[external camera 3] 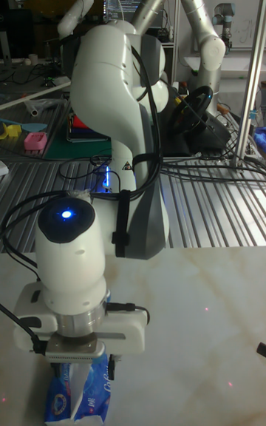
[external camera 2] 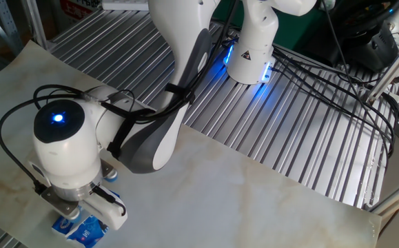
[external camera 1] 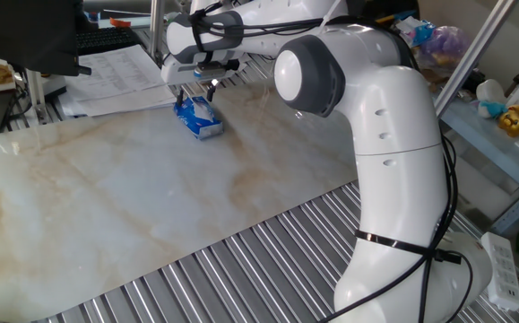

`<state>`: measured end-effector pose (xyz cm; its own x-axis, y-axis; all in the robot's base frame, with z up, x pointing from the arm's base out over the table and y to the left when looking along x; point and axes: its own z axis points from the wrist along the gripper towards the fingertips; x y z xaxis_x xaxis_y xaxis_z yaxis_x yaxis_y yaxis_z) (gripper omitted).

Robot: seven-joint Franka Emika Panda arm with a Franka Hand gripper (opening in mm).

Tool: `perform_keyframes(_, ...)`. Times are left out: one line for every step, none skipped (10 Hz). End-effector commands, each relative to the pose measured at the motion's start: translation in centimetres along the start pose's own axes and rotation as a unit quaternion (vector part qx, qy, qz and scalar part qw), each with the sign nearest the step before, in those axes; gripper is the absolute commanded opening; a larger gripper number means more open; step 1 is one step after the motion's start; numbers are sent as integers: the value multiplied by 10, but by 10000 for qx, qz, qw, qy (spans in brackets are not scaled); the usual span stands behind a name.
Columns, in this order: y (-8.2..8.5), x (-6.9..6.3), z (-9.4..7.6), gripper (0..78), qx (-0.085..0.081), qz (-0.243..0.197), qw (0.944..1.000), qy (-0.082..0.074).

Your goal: Pull out a napkin

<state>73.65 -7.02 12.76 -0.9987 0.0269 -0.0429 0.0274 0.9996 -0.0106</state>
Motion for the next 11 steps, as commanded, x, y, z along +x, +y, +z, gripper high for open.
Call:
perform_keyframes(-1,-1,-1,774,18,-36,10000,-19)
perform_keyframes(-1,-1,0,774,23,-53,10000,-21)
perform_keyframes(-1,-1,0,774,19,-70,10000,-23)
perform_keyframes(-1,-1,0,774,12,-120,9999,-26)
perform_keyframes(-1,-1,0,774,14,-131,9999,-23)
perform_keyframes(-1,-1,0,774,22,-151,9999,-21)
perform_keyframes(-1,-1,0,774,19,-152,9999,-24)
perform_keyframes(-1,-1,0,774,20,-154,9999,-28)
perform_keyframes(-1,-1,0,11,20,-154,9999,-28)
perform_keyframes(-1,-1,0,11,20,-154,9999,-28)
perform_keyframes(-1,-1,0,11,20,-154,9999,-28)
